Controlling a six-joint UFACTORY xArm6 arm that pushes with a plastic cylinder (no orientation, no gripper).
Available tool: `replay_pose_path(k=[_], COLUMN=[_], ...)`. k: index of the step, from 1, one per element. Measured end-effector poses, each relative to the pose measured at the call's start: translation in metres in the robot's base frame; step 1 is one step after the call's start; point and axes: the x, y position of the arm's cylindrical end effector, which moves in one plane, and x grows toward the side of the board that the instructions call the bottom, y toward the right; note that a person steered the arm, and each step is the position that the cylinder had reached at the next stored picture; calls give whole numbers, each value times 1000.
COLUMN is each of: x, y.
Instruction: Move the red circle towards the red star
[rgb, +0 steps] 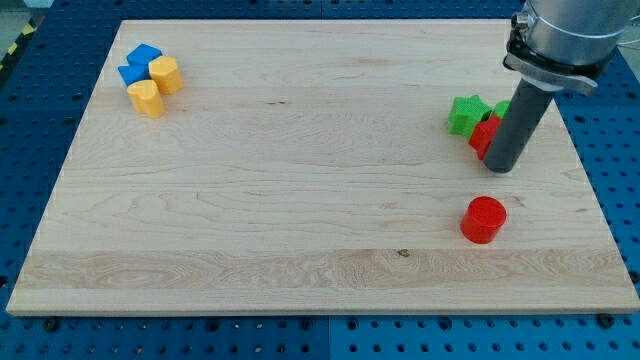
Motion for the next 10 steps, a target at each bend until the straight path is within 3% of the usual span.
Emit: replay_pose_path(k=[2,5,7,9,10], x=[4,86,138,134,101], y=[0,62,30,-23,-23])
